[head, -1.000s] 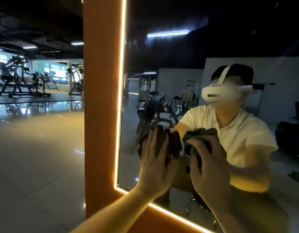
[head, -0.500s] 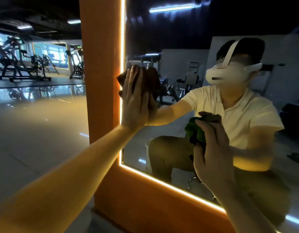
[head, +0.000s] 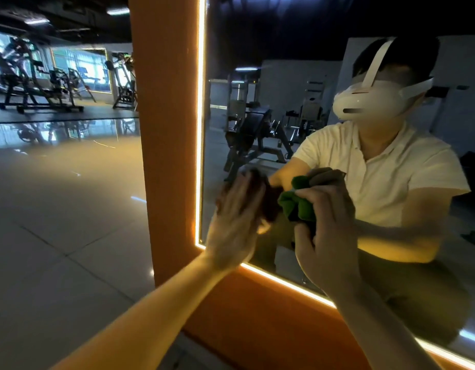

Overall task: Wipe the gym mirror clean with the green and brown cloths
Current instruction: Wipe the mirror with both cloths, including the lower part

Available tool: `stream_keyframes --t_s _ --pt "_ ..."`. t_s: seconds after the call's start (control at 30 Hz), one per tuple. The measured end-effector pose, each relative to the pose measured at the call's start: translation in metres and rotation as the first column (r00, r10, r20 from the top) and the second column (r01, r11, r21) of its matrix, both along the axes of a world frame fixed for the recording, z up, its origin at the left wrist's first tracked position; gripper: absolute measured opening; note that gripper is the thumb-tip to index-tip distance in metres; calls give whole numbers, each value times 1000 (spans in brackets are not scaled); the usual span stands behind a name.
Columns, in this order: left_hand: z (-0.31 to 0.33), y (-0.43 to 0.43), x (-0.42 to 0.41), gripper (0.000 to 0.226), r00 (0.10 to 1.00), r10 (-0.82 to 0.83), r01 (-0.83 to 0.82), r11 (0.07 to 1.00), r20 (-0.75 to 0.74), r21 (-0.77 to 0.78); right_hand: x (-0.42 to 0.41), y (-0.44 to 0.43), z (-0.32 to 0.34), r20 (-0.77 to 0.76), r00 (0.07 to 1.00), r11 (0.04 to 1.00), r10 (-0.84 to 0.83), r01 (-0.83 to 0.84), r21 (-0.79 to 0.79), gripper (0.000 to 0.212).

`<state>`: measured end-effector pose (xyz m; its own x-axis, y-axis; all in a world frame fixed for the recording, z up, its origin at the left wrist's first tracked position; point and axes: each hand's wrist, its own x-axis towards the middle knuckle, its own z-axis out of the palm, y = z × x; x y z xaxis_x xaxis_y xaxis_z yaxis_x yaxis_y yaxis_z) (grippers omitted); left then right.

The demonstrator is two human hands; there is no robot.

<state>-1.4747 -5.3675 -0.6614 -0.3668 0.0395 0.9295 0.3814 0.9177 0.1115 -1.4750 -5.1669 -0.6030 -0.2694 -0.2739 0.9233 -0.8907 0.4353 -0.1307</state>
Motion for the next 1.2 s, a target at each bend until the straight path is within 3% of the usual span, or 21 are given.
stream_keyframes --t_s 0.1,0.2,0.33,0.47,0.5,0.6,0.7,0.83,1.03,1.13,1.2 --pt "37 -26 -12 55 994 22 8 963 -109 268 0 -9 1 23 999 1000 -28 27 13 37" --pt "-6 18 -7 63 999 29 -23 940 -14 340 1 -6 -1 68 997 998 -34 31 48 40" --pt "-58 66 10 75 987 -96 80 988 128 129 -2 9 -5 40 999 999 -14 12 34 40" --pt "-36 21 13 74 996 -50 67 970 78 -232 -5 16 -3 12 1000 999 25 -25 -43 39" --pt "-30 4 13 72 998 -37 47 964 45 -261 -5 16 -4 7 1000 999 31 -30 -44 39" --pt "-16 -52 15 56 991 132 -133 991 -30 -23 -5 16 -8 4 1000 999 24 -24 -24 37" --pt "-22 -70 24 51 942 334 -330 938 -20 104 -5 26 -12 30 1000 1000 3 -2 -12 36" --pt "-36 -20 30 50 988 145 -153 957 47 247 -4 51 -13 61 998 1000 -24 24 2 37" --pt "-54 104 25 59 972 -208 192 971 108 139 -1 81 -11 75 996 998 -46 49 -37 40" --pt "-41 100 25 46 955 -247 228 965 162 127 -1 80 -10 92 995 996 -35 42 -77 41" --pt "-26 72 27 35 974 -199 176 966 107 189 -2 78 -13 108 994 996 -32 40 -76 40"
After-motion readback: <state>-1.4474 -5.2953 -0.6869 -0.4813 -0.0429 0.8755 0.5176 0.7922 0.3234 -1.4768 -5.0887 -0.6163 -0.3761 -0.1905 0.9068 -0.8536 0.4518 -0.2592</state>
